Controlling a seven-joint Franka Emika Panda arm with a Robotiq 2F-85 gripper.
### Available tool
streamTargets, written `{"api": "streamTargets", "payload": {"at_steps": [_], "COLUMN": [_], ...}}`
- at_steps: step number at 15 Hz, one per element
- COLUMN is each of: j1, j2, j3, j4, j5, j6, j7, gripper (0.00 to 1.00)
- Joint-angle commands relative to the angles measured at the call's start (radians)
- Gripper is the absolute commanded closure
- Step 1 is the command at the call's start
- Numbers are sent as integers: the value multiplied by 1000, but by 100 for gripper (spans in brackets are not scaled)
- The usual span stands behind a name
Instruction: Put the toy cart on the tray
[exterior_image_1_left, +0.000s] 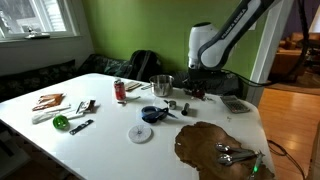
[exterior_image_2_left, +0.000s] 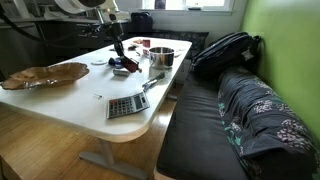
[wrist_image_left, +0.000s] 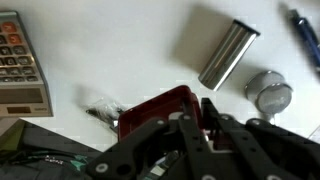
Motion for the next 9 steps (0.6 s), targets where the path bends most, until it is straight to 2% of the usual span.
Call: {"api": "streamTargets", "payload": {"at_steps": [1,6,9], "j1": [-49,-78,-77], "j2": [-191,-368,-399], "j3": [126,291,375], "j4": [-147,-277,-280], "j5": [10,85,179], "j6": [-122,-374,-518], "j7": [-132,-263,-362], "gripper": [96,96,96]}}
